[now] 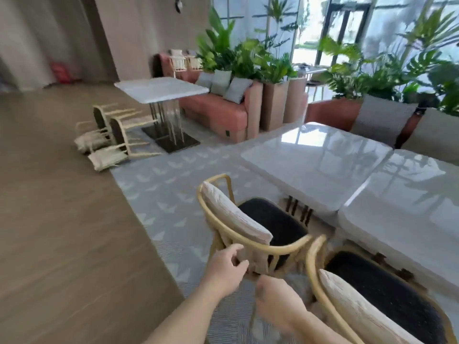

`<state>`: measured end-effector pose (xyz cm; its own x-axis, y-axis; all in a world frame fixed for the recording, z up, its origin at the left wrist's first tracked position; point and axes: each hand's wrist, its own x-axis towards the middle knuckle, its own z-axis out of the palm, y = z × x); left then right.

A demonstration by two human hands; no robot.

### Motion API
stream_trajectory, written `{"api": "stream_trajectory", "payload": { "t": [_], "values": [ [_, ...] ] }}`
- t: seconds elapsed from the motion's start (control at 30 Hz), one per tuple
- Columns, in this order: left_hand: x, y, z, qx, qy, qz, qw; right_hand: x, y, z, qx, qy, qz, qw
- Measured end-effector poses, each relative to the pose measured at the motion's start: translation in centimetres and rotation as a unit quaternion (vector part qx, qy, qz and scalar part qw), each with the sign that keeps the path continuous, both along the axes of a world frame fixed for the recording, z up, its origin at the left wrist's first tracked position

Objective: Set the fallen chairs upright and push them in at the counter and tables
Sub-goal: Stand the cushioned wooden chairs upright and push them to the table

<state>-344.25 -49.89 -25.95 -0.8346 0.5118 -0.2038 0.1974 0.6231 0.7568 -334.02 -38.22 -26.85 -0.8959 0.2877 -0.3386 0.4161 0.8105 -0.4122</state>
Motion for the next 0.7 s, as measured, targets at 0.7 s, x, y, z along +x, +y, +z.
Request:
{"api": "stream_trajectory", "payload": {
  "t": [0.7],
  "values": [
    [-21.6, -47.0, 8.9, 0.147, 0.030, 0.414, 0.898, -33.1, -44.7, 9.4, -0.171, 0.147, 0.146, 0.963]
  ]
}}
